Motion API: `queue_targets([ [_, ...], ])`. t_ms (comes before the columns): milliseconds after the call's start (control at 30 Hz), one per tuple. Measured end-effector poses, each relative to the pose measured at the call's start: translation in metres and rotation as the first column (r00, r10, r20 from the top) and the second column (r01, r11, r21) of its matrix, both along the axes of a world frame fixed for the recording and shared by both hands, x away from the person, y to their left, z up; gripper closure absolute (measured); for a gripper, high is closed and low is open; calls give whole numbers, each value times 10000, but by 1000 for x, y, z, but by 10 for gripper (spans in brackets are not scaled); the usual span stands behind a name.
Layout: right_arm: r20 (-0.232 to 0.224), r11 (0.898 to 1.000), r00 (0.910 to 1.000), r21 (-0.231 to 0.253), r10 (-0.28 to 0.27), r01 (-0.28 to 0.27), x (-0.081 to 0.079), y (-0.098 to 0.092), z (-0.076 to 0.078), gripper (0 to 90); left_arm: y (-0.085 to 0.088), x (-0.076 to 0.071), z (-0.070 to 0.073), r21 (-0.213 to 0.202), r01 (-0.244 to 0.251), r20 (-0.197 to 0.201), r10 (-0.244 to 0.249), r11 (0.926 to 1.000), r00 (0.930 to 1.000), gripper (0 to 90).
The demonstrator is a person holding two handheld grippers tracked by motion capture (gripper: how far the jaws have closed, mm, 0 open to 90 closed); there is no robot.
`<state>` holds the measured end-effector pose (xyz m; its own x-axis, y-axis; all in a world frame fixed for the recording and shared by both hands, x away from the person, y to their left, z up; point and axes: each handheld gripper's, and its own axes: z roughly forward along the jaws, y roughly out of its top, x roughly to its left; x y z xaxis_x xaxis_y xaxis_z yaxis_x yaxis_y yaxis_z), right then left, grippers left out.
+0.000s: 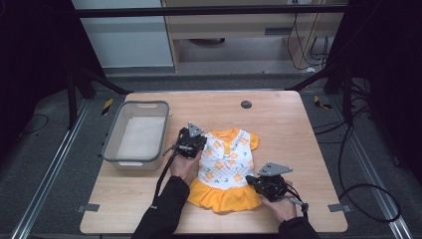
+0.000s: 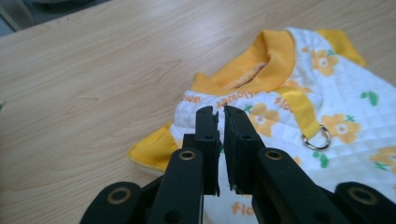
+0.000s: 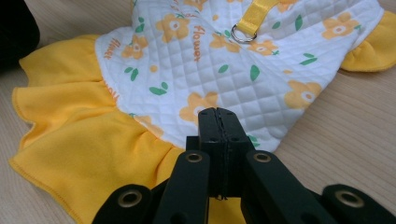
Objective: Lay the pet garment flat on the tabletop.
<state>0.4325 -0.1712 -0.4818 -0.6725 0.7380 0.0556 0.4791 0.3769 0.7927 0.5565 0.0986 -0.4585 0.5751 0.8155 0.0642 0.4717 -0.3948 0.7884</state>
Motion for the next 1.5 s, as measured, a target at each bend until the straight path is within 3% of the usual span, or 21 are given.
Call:
queue_targets([
  [333,-182,9990,9996,-388,219,-226,-2,7,-7,900,-3,20,-29,-34,-307,-575,305,9995,9979,853],
  [567,-427,9975,9987,-629,288,-314,-3,9,-13,900,-5,23,-39,124,-341,-683,349,9993,9971,870],
  [1033,-635,9942,9967,-907,515,-571,-7,8,-16,900,-3,27,-41,690,-694,-412,724,9952,9965,895],
  [1267,-762,9924,9946,-956,700,-772,-13,6,-17,900,-2,28,-41,753,-729,-343,757,9945,9965,893],
  [1400,-780,9928,9945,-923,699,-770,-12,6,-16,900,-1,27,-38,566,-644,-485,671,9963,9966,824],
  [1500,-724,9946,9951,-742,674,-728,-12,5,-12,900,3,22,-27,540,-505,-260,520,9973,9983,762],
])
